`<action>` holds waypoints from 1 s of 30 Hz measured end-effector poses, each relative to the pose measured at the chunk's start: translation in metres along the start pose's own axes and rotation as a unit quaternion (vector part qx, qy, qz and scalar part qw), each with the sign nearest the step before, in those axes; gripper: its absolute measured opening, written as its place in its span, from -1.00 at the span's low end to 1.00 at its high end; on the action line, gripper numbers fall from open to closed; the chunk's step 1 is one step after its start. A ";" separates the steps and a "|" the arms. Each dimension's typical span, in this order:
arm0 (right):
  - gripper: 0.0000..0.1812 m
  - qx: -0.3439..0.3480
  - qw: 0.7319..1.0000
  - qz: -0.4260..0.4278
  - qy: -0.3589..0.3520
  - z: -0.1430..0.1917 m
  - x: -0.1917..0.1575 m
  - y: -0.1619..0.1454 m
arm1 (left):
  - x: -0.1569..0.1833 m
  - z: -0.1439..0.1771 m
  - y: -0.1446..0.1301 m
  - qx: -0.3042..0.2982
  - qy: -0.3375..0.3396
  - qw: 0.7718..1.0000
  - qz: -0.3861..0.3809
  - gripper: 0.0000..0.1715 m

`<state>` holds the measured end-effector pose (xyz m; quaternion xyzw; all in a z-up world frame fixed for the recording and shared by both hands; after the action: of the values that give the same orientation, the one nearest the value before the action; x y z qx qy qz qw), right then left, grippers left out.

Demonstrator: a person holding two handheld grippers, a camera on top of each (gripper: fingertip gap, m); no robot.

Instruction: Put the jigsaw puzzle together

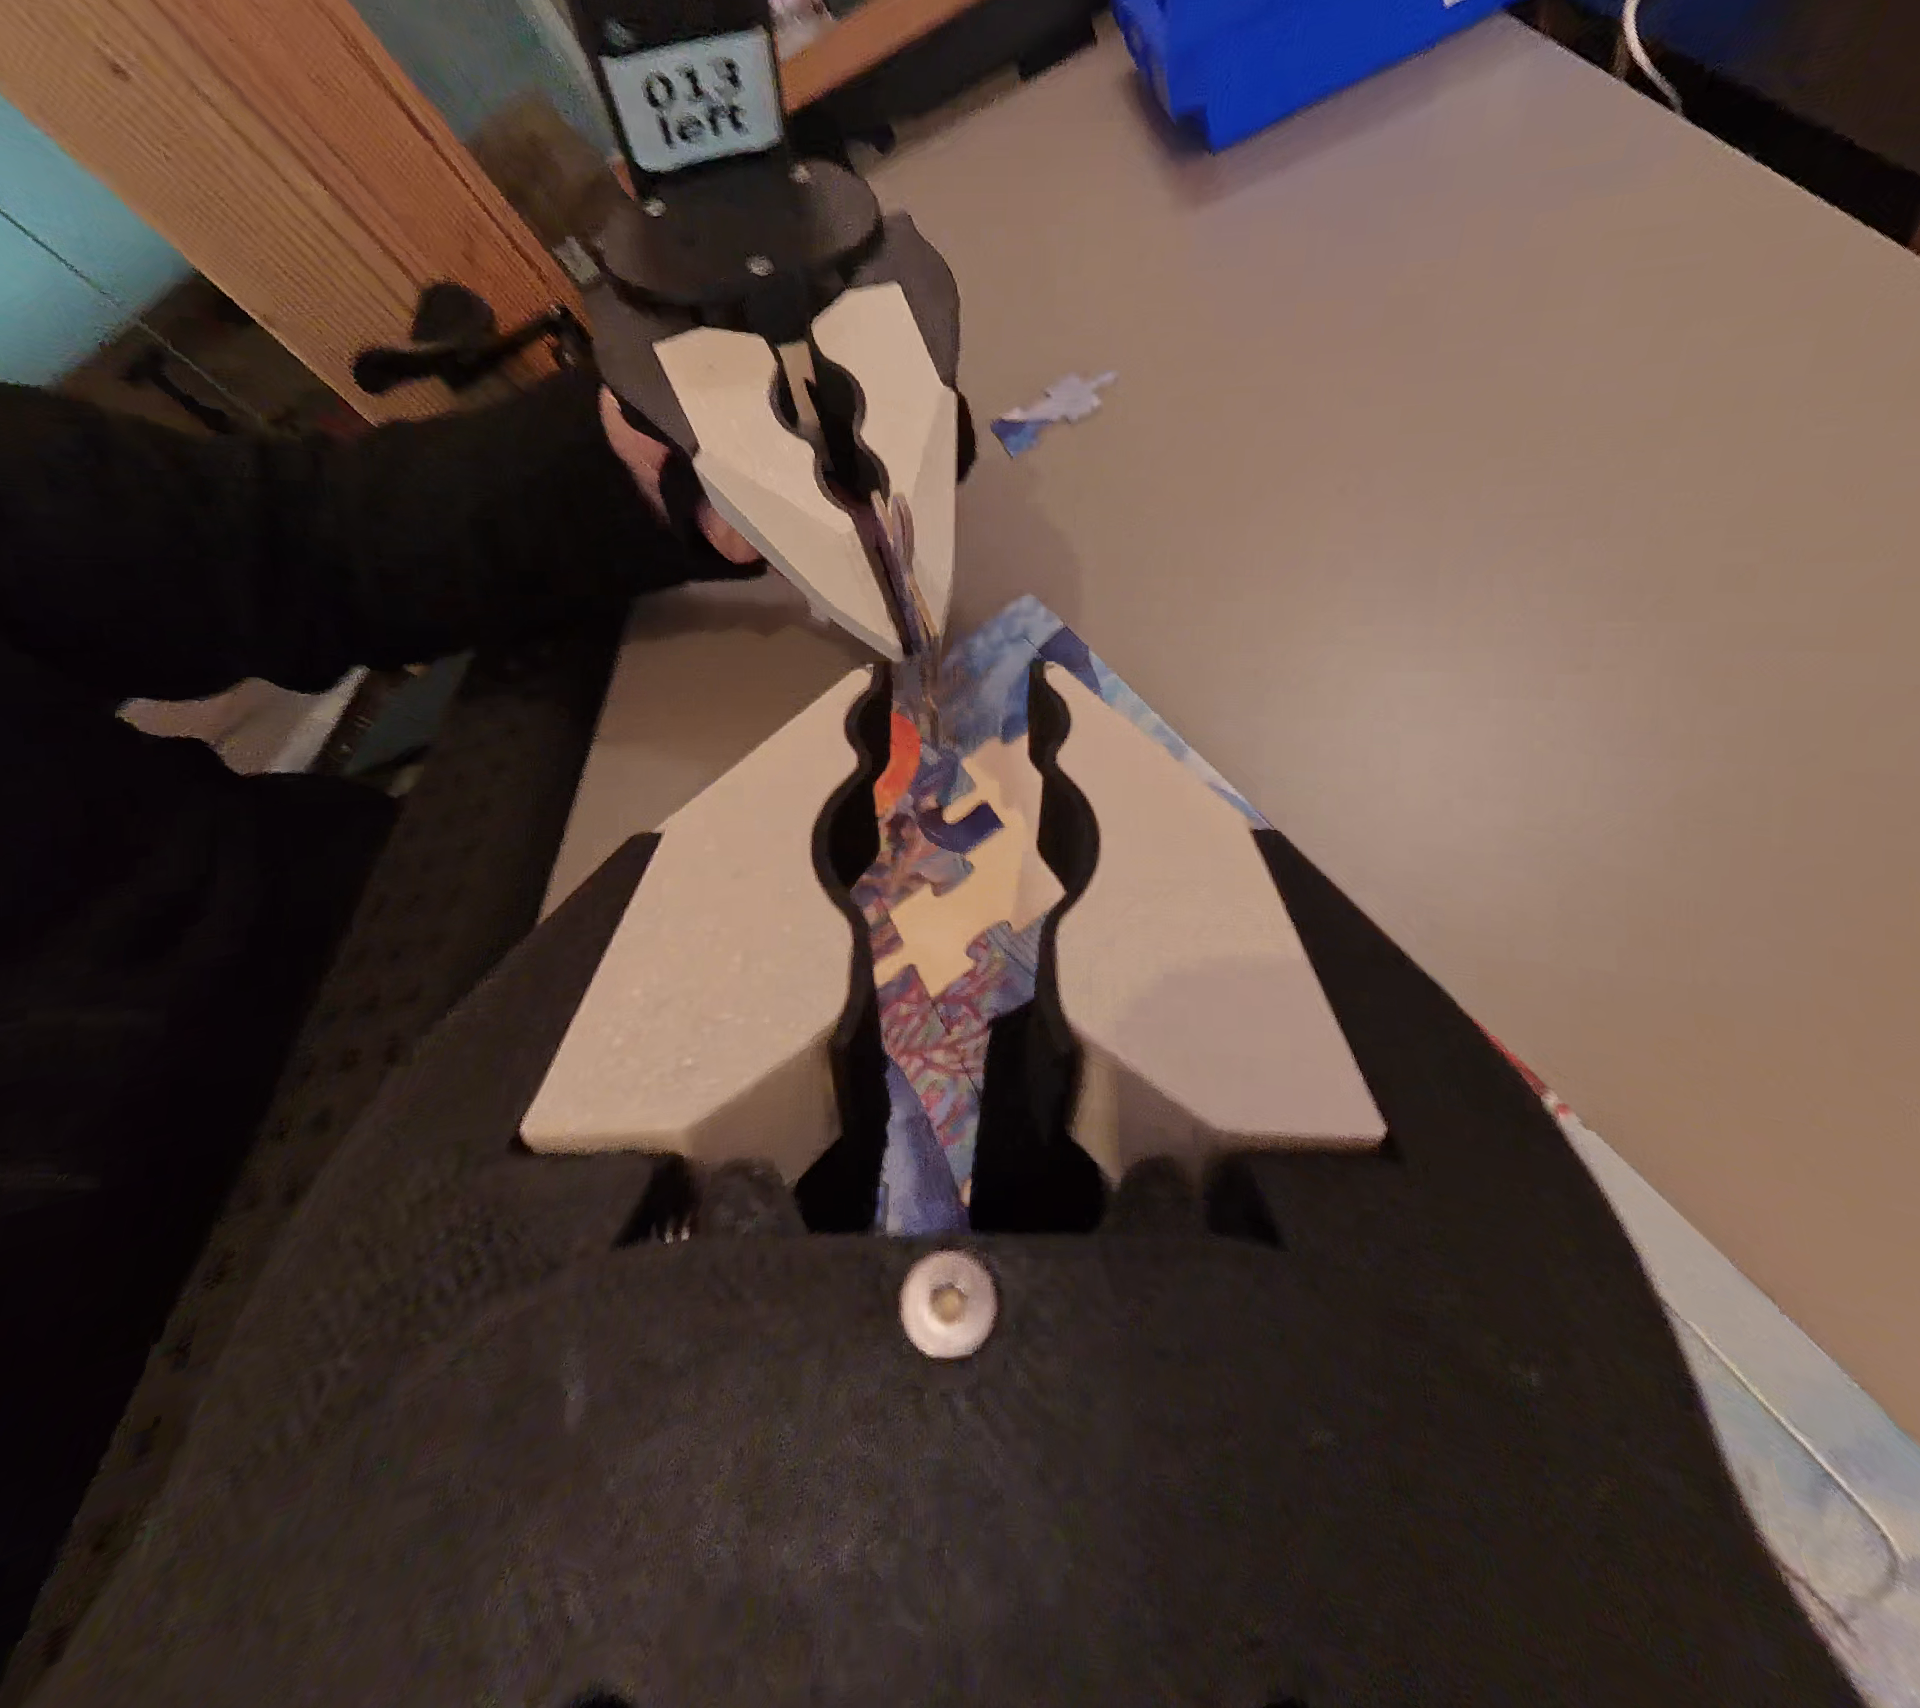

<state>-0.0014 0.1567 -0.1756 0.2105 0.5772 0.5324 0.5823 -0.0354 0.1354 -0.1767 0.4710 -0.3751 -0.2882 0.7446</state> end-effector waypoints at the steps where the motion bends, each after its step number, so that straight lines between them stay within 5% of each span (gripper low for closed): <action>1: -0.79 0.016 1.000 -0.001 0.016 0.000 -0.004 0.004 | 0.001 -0.001 -0.001 -0.003 -0.003 1.000 0.002 -1.00; 3: -0.96 0.027 0.999 -0.002 0.042 -0.003 -0.009 0.006 | 0.005 -0.004 -0.005 -0.011 -0.013 1.000 0.003 -1.00; 10: -1.00 0.061 0.996 -0.030 0.064 0.003 -0.010 0.012 | -0.002 -0.002 -0.010 -0.025 -0.004 1.000 0.000 -0.79; 13: -1.00 0.072 0.995 -0.037 0.061 0.009 -0.007 0.014 | -0.001 -0.003 -0.019 -0.043 -0.012 0.999 0.001 -0.87; 17: -1.00 0.038 0.996 -0.054 0.060 0.007 -0.005 0.003 | -0.001 -0.001 -0.039 -0.114 -0.020 0.993 -0.014 -0.85; 21: -1.00 -0.021 0.992 -0.098 0.078 -0.002 -0.005 -0.019 | -0.023 0.012 -0.059 -0.187 0.045 0.979 -0.068 -0.73; 30: -1.00 -0.093 0.983 -0.135 0.080 -0.018 -0.002 -0.044 | -0.027 0.020 -0.061 -0.204 0.061 0.973 -0.091 -0.69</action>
<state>-0.0002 0.1329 -0.2167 0.0320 0.5927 0.5153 0.6181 -0.0718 0.1226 -0.2351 0.3580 -0.2179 -0.3958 0.8171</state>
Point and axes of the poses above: each gripper's, where its closed fingertips meet, z back along the fingers, y out of its top, x = y × z across the jaws, the point moved 2 cm from there along z, back along the fingers, and after that the axes turned 8 degrees about y, right-handed, at the moved point
